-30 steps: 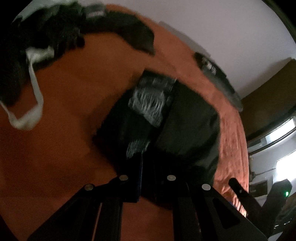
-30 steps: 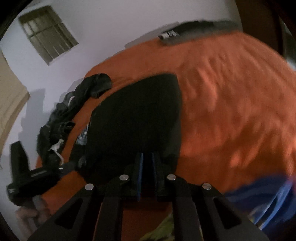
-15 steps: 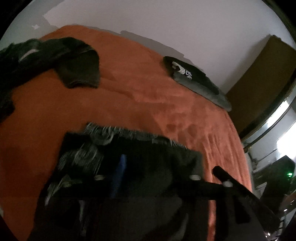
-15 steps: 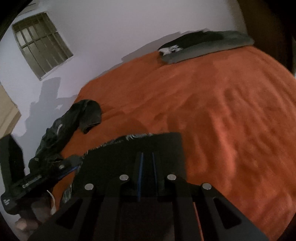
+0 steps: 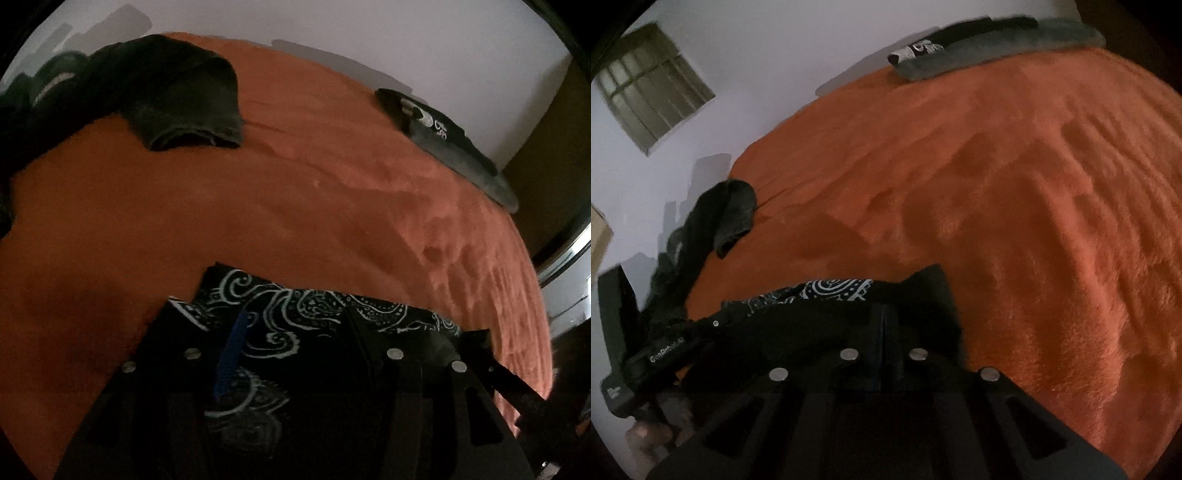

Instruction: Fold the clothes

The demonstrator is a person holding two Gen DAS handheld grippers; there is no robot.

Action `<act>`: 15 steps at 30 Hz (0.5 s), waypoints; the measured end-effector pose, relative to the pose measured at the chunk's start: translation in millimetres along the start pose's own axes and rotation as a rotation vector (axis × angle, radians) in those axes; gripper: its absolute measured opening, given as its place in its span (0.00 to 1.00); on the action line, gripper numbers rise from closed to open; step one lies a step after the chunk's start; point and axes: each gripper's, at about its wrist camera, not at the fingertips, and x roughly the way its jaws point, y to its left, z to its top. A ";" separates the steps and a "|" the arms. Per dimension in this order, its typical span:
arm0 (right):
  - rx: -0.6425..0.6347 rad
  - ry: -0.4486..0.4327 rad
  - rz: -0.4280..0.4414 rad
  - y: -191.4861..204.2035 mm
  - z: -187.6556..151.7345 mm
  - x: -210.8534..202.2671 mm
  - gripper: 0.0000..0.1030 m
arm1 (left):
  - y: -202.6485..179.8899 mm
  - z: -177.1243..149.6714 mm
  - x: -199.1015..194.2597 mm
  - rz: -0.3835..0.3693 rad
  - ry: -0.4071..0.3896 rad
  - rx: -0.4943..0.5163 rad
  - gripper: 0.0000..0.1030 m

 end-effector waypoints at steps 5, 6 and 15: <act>-0.003 -0.010 -0.010 2.6 -5.9 -15.1 0.01 | -11.4 -20.5 -42.8 -0.024 0.032 0.097 0.53; -0.003 -0.012 -0.012 3.1 -7.0 -18.2 0.01 | -13.8 -26.9 -49.0 -0.021 0.043 0.118 0.53; -0.026 0.088 -0.078 11.7 -39.9 -5.7 0.00 | -17.2 -48.5 -55.8 0.121 0.064 0.214 0.55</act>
